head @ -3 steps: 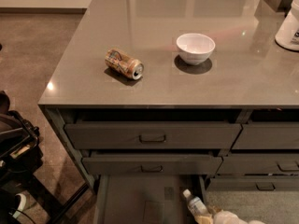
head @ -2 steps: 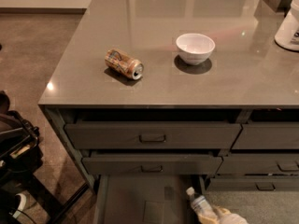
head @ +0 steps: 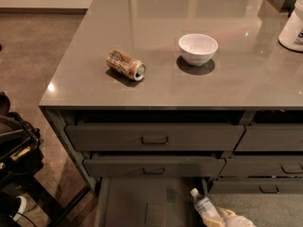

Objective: Pick blue plastic bottle from bottom drawer and place on counter

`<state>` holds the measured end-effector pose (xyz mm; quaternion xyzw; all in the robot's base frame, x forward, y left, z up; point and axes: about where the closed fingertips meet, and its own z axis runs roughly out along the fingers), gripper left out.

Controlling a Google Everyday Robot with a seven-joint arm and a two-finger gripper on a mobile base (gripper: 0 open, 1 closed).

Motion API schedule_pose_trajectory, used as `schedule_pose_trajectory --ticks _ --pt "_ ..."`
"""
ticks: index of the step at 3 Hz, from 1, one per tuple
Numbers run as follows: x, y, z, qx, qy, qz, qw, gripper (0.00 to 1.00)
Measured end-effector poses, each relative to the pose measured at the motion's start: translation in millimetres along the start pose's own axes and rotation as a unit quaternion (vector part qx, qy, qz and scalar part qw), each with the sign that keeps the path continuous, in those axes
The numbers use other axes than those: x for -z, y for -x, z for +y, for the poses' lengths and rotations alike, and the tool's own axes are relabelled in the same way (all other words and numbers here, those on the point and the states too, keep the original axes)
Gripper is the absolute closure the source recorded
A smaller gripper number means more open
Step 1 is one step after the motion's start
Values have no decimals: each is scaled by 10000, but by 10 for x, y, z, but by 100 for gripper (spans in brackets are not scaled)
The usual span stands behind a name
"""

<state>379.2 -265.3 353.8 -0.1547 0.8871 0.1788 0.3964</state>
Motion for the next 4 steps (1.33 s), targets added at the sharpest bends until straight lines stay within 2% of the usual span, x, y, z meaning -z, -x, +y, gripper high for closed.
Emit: schedule_pose_trajectory --ticks 1,2,3,4 --pt "435 452 383 263 429 -230 9985 100" --pt "1097 1090 765 878 383 -534 9940 100" --pt "1668 1721 910 1375 -38 -888 9865 100" --pt "1789 1794 919 1404 -174 -962 9853 100"
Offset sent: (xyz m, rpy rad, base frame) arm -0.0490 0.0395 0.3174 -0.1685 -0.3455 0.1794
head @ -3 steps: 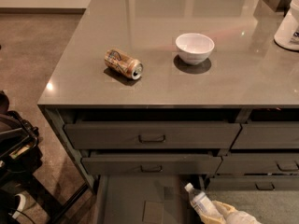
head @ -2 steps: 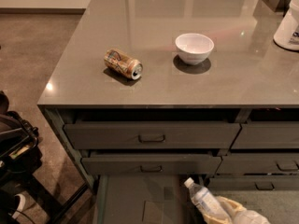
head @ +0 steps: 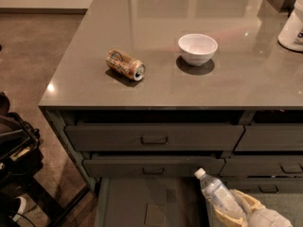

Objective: Pick blue plastic bottle from bottom drawer and place on counter

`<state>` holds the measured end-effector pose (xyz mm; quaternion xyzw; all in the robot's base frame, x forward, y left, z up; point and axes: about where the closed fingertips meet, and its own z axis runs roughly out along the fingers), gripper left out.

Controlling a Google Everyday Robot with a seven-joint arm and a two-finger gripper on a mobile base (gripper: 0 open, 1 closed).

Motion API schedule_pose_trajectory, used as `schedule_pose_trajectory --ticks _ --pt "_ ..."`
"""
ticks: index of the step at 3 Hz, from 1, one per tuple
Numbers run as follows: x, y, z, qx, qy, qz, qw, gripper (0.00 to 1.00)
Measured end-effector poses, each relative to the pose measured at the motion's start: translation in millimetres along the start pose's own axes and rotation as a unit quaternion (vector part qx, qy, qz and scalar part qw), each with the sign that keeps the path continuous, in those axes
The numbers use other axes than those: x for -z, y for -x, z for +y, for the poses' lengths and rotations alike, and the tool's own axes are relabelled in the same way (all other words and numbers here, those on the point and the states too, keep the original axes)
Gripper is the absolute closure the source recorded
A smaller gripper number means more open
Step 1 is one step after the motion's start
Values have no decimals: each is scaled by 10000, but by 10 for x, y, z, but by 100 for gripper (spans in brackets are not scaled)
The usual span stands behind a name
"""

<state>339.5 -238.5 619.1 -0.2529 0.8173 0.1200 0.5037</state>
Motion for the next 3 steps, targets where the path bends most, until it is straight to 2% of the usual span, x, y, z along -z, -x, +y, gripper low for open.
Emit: schedule_pose_trajectory --ticks 1,2,3 --pt "12 97 -15 48 50 -57 10000 100" --pt "123 684 -128 414 199 -176 9988 100" --pt "396 1553 -238 1127 144 -296 9931 100"
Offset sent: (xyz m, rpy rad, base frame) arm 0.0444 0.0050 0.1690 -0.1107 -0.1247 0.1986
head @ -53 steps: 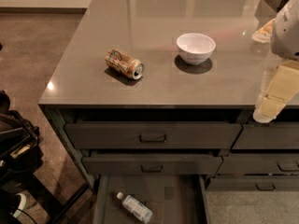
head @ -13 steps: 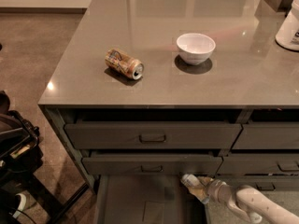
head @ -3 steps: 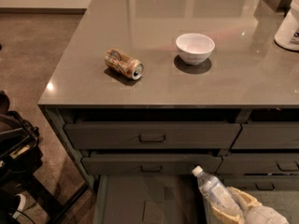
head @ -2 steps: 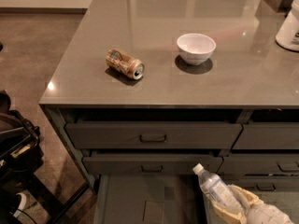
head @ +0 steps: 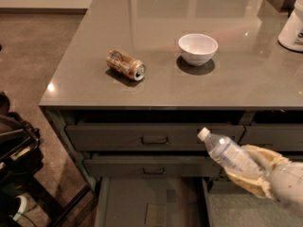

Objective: Pick blue plastic bottle from bottom drawer and place on counter

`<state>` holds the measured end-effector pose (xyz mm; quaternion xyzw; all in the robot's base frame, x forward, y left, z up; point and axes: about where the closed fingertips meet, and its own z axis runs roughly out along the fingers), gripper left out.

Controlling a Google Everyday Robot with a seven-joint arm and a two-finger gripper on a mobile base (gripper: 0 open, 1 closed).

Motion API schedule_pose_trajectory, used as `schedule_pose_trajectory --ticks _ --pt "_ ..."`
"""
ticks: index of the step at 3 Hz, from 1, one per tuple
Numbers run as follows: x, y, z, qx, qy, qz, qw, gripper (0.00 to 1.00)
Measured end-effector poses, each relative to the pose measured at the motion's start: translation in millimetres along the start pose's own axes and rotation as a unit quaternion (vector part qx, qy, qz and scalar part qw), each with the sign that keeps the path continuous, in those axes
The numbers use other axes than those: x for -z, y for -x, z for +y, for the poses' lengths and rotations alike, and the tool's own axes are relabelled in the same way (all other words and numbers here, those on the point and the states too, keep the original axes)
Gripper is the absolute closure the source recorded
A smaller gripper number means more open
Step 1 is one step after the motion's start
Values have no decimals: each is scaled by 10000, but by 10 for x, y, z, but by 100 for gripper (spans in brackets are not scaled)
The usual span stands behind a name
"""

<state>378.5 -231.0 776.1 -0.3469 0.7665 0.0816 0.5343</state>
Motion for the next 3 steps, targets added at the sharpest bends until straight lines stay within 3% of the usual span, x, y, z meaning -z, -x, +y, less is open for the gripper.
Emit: schedule_pose_trajectory --ticks 1,2,3 --pt "167 721 -107 783 -117 11 9969 100" --pt "284 1328 -118 1396 -259 -24 9899 100" --pt "291 1381 -123 1449 -278 -17 9890 100"
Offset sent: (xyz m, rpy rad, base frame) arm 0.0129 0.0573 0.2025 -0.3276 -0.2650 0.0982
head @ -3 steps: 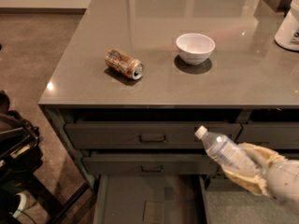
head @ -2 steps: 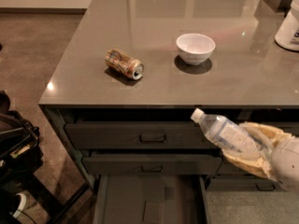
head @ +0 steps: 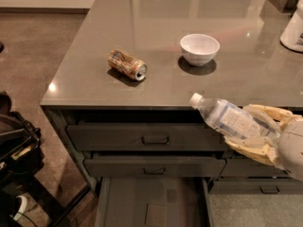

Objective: Pick blue plastic bottle from bottom drawer and place on counter

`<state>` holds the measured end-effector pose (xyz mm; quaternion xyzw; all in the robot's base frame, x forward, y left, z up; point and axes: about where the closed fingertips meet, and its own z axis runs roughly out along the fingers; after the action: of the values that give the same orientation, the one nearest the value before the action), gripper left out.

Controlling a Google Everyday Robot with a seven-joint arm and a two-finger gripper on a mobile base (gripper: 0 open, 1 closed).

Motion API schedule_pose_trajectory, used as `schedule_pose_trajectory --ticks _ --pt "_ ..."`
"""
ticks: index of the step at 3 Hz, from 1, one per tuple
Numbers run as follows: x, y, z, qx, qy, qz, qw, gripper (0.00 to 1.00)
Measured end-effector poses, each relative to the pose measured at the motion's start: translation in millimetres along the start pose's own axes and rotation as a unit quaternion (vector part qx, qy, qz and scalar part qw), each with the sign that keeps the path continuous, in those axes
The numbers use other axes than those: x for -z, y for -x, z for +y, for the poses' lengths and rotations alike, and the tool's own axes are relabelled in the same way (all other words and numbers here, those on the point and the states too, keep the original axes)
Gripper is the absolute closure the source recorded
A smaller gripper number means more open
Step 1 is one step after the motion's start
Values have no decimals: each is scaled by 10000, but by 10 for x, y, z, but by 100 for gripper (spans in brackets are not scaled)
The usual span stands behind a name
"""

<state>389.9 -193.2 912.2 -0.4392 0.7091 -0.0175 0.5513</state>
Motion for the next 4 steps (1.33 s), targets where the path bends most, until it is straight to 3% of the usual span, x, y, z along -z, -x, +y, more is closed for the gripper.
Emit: schedule_pose_trajectory --ticks 1,2,3,4 --pt "-139 -60 -96 -12 166 -116 9998 100" --pt "-384 -329 -454 -114 513 -491 9974 100" --pt "-805 -376 -776 -41 931 -986 9908 100" --pt "-1240 -350 -1079 138 1298 -1226 9838 100"
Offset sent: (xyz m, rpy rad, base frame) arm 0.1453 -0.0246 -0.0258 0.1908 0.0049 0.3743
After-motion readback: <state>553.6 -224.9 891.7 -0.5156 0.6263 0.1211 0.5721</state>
